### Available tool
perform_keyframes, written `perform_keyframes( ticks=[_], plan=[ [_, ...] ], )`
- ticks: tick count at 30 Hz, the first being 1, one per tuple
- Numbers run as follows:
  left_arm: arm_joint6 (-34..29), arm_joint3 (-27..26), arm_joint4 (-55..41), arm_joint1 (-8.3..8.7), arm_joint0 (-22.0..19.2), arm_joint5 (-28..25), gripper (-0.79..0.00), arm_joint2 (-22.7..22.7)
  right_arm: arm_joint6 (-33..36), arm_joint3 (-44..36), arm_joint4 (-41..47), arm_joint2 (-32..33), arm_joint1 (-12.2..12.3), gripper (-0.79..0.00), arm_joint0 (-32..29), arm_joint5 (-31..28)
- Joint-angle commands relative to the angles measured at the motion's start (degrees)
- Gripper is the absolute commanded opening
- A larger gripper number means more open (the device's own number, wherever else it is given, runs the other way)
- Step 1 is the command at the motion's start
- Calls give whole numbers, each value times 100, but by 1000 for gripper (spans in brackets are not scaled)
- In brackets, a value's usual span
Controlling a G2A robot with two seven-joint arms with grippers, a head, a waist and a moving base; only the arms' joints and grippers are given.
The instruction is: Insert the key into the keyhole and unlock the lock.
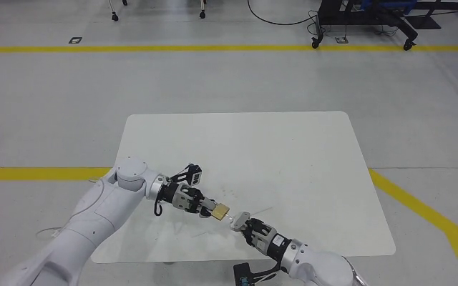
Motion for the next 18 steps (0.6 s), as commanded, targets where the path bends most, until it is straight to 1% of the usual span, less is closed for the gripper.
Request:
perform_keyframes(
  ticks=[1,18],
  plan=[
    [0,2,-24,5,-11,-13,-785,14,5,-4,-7,-10,5,-785,8,0],
    [0,-23,-177,48,-62,-29,-785,170,286,25,-102,-275,7,-785,224,-155]
  ],
)
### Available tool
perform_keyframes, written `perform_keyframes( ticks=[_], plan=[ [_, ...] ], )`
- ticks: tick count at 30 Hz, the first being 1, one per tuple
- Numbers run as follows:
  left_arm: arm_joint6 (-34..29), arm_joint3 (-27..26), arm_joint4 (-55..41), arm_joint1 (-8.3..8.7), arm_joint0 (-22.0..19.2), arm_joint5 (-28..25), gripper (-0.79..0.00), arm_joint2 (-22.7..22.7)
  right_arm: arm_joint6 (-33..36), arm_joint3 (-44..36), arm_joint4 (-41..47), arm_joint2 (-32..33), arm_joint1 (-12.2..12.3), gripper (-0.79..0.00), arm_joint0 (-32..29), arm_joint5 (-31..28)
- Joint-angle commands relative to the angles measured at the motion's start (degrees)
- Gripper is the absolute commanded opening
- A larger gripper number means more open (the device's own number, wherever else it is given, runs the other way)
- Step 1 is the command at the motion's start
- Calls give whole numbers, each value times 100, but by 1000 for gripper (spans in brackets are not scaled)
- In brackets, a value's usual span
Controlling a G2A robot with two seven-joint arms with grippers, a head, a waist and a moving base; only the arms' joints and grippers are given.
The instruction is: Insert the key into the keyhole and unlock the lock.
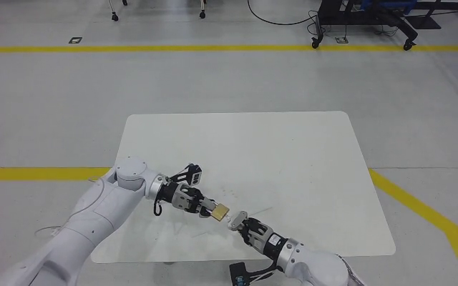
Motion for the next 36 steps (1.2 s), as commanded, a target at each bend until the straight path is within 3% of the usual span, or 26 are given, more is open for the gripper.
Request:
perform_keyframes(
  ticks=[1,6,7,8,9,13,19,25,28,33,34,35,36],
  plan=[
    [0,-15,-10,6,0,-18,-785,21,52,8,20,-44,-7,-785,39,-9],
    [0,-29,-52,21,-6,-46,-785,59,262,51,110,-159,-34,-785,141,-30],
    [0,-23,-63,25,-9,-61,-785,58,332,64,154,-171,-43,-585,153,-19],
    [0,-4,-92,28,-10,-94,-785,41,402,75,225,-173,-52,-12,161,9],
    [0,36,-128,32,-13,-151,-785,2,468,81,305,-167,-60,0,163,34],
    [785,138,-36,49,40,-957,-785,-279,490,77,384,-161,-65,0,157,45],
    [845,54,-496,148,475,-1753,-785,-783,490,77,384,-161,-65,0,157,45],
    [1440,-496,274,308,845,-2775,-785,-1161,490,77,384,-161,-65,0,157,45],
    [1581,-861,495,390,1101,-2988,-785,-1346,438,101,622,-137,-75,0,134,98],
    [1375,-1219,345,482,1394,-2889,-785,-1616,-379,404,1779,301,-54,0,232,161],
    [1375,-1258,360,493,1429,-2881,-785,-1654,-428,440,1893,363,-50,-419,247,155],
    [1389,-1285,378,502,1462,-2889,-785,-1689,-536,464,2053,394,-48,-671,256,138],
    [1402,-1315,393,508,1493,-2894,-785,-1719,-595,502,2140,437,-44,-785,276,123]
  ],
)
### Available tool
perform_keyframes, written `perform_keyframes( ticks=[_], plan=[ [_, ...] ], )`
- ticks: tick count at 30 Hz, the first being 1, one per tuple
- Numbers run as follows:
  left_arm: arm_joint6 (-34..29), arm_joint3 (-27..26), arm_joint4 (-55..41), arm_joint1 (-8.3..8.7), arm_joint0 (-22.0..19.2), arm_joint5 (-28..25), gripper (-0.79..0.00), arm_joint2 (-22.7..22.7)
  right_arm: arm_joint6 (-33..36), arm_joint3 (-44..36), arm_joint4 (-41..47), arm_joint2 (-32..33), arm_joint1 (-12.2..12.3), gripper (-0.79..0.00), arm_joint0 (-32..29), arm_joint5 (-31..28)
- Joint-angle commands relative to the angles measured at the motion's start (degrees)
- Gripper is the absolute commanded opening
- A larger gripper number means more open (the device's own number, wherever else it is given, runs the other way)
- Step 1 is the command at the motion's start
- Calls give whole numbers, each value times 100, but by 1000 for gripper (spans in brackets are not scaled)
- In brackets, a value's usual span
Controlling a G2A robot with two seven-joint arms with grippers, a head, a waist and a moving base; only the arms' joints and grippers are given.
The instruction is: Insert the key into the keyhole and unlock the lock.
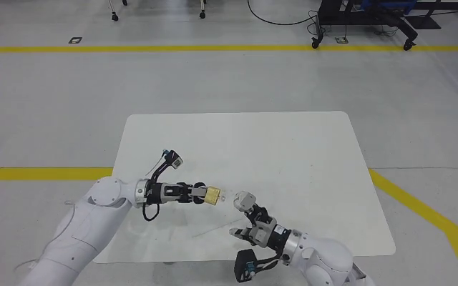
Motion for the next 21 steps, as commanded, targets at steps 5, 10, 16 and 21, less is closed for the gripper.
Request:
perform_keyframes(
  ticks=[5,10,16,21],
  plan=[
    [31,-155,24,23,145,-5,-785,-150,-424,294,759,158,4,-785,90,19],
    [356,-181,-389,-10,306,17,-785,-275,-769,749,1339,158,-51,-785,133,924],
    [381,-173,-863,-96,391,294,-785,-235,-673,872,1065,-281,-114,-785,328,1304],
    [328,-85,-885,-165,331,357,-785,-172,-335,908,1133,-452,-188,-785,450,1897]
  ],
)
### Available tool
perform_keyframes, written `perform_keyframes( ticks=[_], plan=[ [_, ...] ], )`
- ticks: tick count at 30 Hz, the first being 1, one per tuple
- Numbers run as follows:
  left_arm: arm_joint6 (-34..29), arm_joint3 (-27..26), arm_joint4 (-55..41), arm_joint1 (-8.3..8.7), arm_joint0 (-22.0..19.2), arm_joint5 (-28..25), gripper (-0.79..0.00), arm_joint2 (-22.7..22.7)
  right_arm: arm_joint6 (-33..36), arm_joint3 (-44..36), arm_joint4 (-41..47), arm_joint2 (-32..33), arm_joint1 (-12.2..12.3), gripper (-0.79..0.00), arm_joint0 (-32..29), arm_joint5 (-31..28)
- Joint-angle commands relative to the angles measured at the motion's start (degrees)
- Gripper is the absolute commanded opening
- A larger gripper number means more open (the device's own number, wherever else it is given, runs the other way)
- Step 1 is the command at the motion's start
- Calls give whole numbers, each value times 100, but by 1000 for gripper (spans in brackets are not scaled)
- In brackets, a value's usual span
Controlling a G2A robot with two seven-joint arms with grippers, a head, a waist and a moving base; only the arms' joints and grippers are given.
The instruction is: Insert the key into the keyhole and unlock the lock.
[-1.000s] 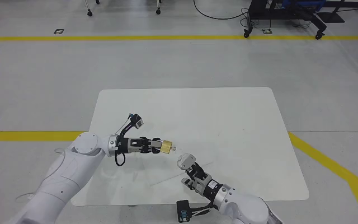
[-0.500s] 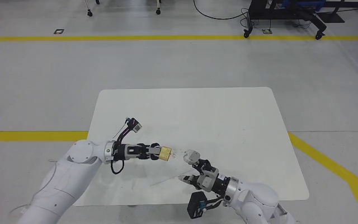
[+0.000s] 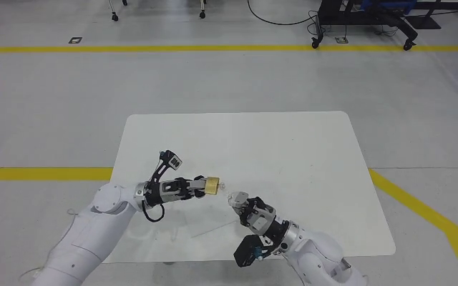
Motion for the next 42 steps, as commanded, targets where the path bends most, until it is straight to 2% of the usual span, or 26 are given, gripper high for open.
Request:
perform_keyframes(
  ticks=[1,6,14,22,27,30,31,33,34,38,42],
  plan=[
    [0,39,2,-23,-16,5,-785,14,48,-4,142,-40,-31,-785,-14,363],
    [45,126,-47,-88,-50,64,-785,43,223,48,72,-140,-81,-785,9,856],
    [-122,211,-48,-154,-87,53,-785,17,378,110,-79,-323,-130,-785,193,777],
    [-180,266,-26,-198,-92,67,-785,-55,834,-47,-713,-521,-154,-785,256,586],
    [-202,284,32,-211,-87,45,-785,-131,857,-195,-638,-335,-138,-785,111,707],
    [-116,306,256,-196,-111,-82,-785,-230,539,-396,-427,-89,-87,-785,-109,603],
    [-78,312,342,-187,-117,-133,-785,-275,357,-441,-363,12,-58,-720,-172,412],
    [63,324,641,-156,-121,-320,-785,-385,53,-554,-397,254,16,-443,-239,-143],
    [126,304,762,-143,-101,-384,-785,-428,5,-625,-494,374,50,-413,-278,-365],
    [243,139,1048,-102,-2,-506,-785,-568,89,-920,-1219,499,154,-425,-398,-1212],
    [152,-36,1202,-84,95,-477,-785,-594,276,-943,-1539,334,165,-440,-277,-1525]
  ],
)
